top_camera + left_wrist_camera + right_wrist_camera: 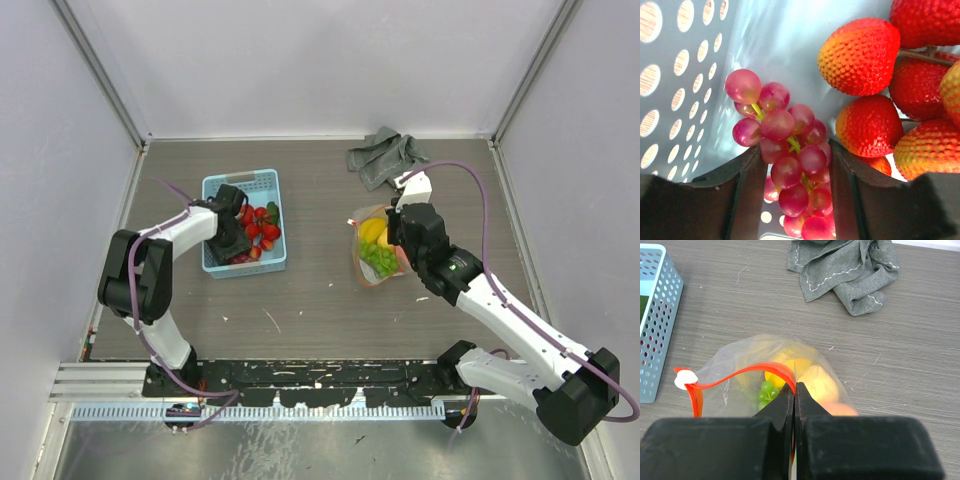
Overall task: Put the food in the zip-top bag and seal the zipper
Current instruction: Pick up the fake fruit from the bin.
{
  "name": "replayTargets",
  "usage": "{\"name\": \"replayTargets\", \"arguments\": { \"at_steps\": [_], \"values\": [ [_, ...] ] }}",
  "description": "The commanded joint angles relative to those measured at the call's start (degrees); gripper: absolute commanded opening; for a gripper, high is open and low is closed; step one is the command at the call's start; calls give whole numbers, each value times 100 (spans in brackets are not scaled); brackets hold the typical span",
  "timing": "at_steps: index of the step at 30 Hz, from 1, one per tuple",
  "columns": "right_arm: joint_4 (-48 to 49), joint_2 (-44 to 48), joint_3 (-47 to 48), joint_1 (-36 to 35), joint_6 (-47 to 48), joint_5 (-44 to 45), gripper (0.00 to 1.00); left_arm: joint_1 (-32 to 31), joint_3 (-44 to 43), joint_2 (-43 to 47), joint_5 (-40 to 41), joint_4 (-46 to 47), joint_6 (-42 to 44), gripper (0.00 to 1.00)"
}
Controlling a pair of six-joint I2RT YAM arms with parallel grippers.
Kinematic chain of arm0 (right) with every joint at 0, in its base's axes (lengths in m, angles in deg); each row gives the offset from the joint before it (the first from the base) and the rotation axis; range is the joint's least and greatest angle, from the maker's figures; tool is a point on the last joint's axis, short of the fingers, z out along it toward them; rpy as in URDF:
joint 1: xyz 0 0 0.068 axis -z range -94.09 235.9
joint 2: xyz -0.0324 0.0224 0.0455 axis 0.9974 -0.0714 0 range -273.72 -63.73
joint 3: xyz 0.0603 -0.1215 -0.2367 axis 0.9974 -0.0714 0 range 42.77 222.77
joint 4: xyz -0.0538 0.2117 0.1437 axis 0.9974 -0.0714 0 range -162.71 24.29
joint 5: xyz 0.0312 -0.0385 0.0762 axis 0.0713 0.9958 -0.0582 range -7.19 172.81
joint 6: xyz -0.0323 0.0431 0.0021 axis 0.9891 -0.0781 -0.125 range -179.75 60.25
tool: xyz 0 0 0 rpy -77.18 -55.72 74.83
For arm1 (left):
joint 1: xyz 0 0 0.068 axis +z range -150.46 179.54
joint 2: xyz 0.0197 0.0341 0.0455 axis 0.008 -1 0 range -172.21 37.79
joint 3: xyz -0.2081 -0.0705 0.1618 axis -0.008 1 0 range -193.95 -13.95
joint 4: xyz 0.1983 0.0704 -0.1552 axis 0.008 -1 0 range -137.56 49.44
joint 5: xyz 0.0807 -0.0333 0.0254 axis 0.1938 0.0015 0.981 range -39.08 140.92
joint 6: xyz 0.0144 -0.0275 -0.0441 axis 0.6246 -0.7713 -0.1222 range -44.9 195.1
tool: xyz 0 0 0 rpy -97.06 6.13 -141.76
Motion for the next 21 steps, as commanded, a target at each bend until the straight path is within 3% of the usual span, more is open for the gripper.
{"name": "replayTargets", "arguments": {
  "at_steps": [1, 12, 19, 21],
  "values": [
    [339, 40, 59, -31, 22, 72, 0, 42, -115, 115, -27, 160, 103, 43],
    [324, 47, 62, -30, -43, 70, 0, 35, -21, 1124, 305, 141, 328, 15],
    [278, 64, 68, -26, -125, 37, 0, 38, 87, 1648, 273, 278, 518, 0],
    [272, 76, 78, -26, -165, 14, 0, 36, 159, 1805, 262, 355, 565, 0]
  ]
}}
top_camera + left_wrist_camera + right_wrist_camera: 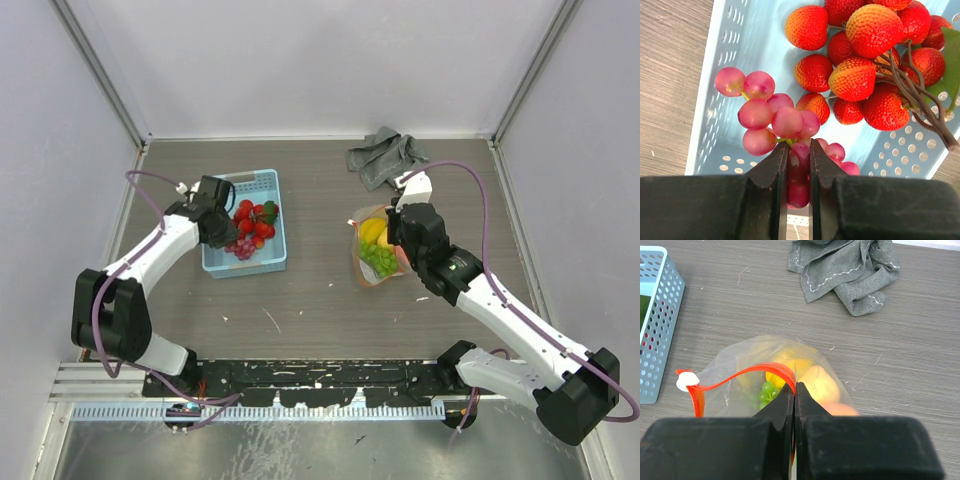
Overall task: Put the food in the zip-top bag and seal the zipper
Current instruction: Pick up the fake fruit from the bin.
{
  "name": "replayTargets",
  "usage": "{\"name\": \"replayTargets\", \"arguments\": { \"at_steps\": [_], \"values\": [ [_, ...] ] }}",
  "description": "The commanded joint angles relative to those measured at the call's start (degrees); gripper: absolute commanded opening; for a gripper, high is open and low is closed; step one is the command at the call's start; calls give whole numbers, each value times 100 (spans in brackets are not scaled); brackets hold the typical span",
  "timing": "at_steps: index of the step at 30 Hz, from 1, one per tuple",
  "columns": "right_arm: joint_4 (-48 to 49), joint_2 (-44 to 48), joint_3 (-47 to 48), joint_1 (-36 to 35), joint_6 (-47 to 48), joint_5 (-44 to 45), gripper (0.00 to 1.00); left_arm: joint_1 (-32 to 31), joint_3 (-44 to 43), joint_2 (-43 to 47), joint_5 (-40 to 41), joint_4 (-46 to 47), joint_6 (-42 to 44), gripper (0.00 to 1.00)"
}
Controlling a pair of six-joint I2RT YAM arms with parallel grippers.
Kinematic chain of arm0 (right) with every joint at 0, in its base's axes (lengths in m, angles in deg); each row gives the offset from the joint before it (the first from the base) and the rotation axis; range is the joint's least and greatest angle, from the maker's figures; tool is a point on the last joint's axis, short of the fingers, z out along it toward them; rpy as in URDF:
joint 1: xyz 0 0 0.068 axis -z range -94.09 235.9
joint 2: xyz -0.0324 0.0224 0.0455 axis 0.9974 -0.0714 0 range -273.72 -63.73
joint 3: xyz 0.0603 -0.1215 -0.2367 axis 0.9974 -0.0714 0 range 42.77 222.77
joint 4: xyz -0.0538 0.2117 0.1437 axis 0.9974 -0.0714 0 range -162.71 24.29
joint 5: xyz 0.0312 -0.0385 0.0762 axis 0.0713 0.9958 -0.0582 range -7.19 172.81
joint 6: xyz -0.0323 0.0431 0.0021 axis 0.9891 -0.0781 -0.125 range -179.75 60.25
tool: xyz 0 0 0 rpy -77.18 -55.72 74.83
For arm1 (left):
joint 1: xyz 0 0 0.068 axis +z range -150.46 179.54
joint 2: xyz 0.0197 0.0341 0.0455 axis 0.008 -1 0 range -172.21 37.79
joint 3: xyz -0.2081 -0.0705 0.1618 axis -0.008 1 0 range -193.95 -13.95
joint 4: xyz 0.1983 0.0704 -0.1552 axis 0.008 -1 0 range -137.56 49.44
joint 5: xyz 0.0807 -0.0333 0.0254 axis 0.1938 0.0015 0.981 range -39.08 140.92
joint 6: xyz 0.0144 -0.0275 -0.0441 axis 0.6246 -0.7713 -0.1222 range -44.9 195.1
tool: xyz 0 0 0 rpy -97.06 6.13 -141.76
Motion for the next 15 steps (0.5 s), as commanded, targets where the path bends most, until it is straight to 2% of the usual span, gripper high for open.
{"name": "replayTargets", "arguments": {
  "at_steps": [1, 9, 15],
  "values": [
    [252, 79, 87, -26, -149, 9, 0, 20, 129, 485, 98, 317, 222, 0],
    [199, 33, 182, -30, -338, -161, 0, -42, 406, 1449, -513, 716, 498, 0],
    [166, -15, 271, -30, -490, -365, 0, -352, 793, 2409, -920, 1327, 576, 0]
  ]
}}
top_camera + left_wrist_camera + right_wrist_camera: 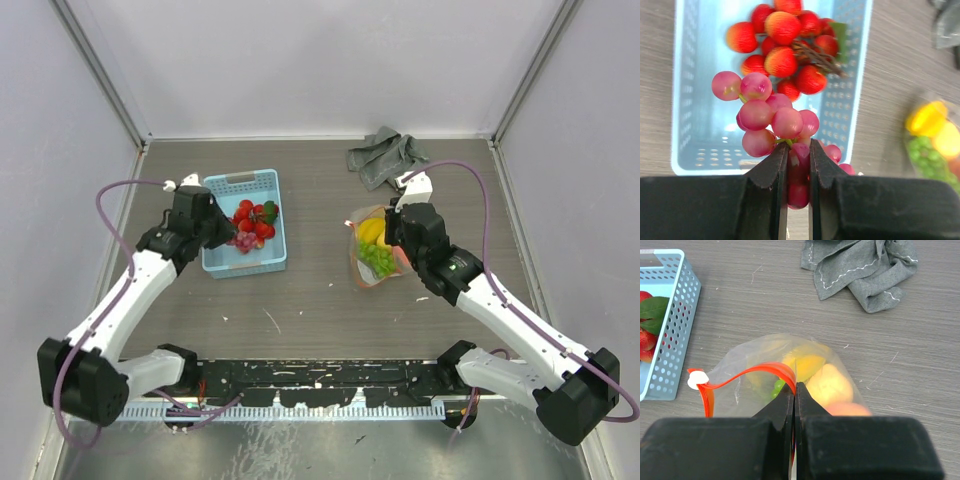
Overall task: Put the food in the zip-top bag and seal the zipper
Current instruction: Pick up the fake fruit from the bin.
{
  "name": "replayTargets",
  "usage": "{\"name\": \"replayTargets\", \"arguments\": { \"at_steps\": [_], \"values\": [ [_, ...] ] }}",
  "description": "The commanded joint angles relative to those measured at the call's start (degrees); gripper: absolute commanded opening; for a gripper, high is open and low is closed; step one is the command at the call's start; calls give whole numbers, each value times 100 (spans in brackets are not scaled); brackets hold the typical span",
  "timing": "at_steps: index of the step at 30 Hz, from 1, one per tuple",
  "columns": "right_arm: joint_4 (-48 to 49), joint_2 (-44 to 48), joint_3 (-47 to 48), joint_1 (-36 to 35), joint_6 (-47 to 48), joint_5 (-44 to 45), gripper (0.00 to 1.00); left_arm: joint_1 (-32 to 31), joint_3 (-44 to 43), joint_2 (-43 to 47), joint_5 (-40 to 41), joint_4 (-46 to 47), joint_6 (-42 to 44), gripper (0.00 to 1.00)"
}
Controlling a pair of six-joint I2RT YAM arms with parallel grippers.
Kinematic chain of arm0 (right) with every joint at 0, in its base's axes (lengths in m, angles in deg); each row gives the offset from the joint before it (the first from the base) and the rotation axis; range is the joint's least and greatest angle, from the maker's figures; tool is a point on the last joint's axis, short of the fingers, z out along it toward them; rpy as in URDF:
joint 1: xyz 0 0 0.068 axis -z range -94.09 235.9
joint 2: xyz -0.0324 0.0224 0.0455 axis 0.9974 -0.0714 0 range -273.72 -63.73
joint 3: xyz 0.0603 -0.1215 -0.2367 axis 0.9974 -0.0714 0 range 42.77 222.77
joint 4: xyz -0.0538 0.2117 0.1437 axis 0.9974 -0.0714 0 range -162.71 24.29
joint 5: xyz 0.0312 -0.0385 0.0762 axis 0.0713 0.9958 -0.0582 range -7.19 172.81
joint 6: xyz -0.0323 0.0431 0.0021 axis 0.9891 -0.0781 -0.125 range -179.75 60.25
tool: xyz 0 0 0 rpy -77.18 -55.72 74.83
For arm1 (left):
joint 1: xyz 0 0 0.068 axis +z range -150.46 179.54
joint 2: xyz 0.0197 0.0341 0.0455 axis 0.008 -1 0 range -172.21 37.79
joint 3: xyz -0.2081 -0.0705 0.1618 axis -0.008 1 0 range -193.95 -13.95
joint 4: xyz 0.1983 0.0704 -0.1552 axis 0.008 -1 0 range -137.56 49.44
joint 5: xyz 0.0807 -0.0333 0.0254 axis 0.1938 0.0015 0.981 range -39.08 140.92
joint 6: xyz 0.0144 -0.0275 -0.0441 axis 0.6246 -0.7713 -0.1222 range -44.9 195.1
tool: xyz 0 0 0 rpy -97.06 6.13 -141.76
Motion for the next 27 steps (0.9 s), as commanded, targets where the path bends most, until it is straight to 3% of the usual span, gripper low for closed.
{"name": "replayTargets", "arguments": {
  "at_steps": [1, 16, 27],
  "values": [
    [158, -33, 295, -26, -212, -168, 0, -304, 183, 713, -407, 857, 145, 0],
    [202, -85, 372, -38, -542, -517, 1, -1833, 288, 1167, -493, 2248, -8, 0],
    [420, 37, 234, -39, -742, -851, 1, -3625, 118, 532, 454, 3613, 896, 0]
  ]
}}
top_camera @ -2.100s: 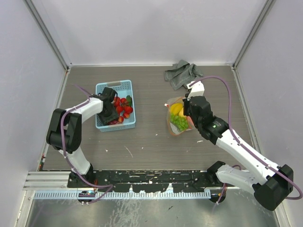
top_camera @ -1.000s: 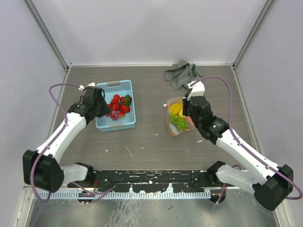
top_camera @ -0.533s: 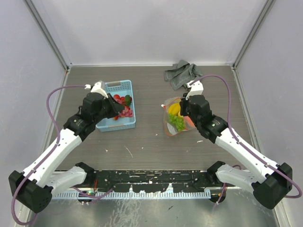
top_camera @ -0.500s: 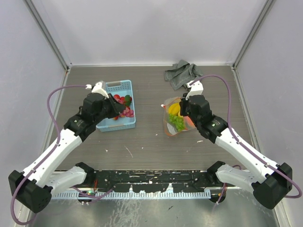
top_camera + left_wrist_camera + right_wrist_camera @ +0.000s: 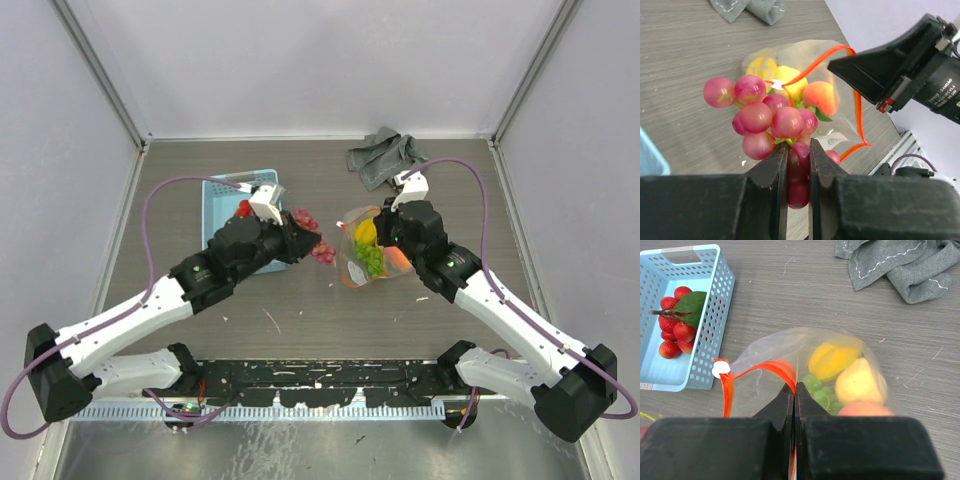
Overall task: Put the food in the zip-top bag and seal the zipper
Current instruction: Pick up the fake fruit from the bin, then place the fake fruit in the zipper food storage bag.
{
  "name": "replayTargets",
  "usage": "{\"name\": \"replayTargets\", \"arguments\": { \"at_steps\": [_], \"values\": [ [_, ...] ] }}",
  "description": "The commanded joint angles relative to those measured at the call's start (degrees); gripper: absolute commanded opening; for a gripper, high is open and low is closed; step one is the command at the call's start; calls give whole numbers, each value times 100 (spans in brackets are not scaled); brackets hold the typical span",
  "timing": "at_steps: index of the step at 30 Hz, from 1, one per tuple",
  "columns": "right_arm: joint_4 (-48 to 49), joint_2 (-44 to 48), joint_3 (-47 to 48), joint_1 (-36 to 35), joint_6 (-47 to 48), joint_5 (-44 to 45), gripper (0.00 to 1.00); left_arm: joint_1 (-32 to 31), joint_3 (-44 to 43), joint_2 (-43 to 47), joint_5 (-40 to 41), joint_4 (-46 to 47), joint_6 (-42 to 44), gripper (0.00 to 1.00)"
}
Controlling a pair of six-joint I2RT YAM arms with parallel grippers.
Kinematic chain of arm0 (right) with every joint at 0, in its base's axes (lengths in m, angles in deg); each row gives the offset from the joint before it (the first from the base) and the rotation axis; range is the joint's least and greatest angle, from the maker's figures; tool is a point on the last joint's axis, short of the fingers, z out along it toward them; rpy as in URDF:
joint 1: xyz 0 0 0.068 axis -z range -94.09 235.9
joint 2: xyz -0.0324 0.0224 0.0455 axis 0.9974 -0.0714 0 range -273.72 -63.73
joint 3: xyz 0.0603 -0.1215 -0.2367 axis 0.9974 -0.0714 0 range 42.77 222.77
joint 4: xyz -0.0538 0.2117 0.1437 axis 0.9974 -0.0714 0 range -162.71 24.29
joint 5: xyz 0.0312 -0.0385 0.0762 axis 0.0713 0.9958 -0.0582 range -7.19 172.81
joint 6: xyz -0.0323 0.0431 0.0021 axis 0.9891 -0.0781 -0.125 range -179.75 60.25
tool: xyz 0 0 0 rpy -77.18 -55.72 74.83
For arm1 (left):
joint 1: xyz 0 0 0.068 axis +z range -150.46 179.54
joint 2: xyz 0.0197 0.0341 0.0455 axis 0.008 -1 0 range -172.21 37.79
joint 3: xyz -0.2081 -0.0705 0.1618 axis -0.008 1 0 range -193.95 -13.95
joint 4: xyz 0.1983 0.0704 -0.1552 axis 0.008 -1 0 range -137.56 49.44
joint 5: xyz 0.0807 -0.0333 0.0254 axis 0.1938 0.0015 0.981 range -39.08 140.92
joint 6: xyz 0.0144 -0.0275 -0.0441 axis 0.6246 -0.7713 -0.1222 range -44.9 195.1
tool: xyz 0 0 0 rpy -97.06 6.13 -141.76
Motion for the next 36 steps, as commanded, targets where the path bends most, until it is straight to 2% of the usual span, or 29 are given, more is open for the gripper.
{"name": "replayTargets", "arguments": {
  "at_steps": [1, 6, 16, 36],
  "values": [
    [480, 184, 126, -39, -165, -168, 1, -528, -246, -330, 621, 1164, 592, 0],
    [546, 209, 69, -35, -220, -290, 0, -892, -290, -850, 927, 1893, 824, 0],
    [696, 218, -36, -48, -324, -672, 1, -1055, -410, -1718, 1159, 2645, 1041, 0],
    [817, 223, -148, -57, -368, -860, 1, -1105, -574, -2777, 702, 2593, 476, 0]
  ]
}}
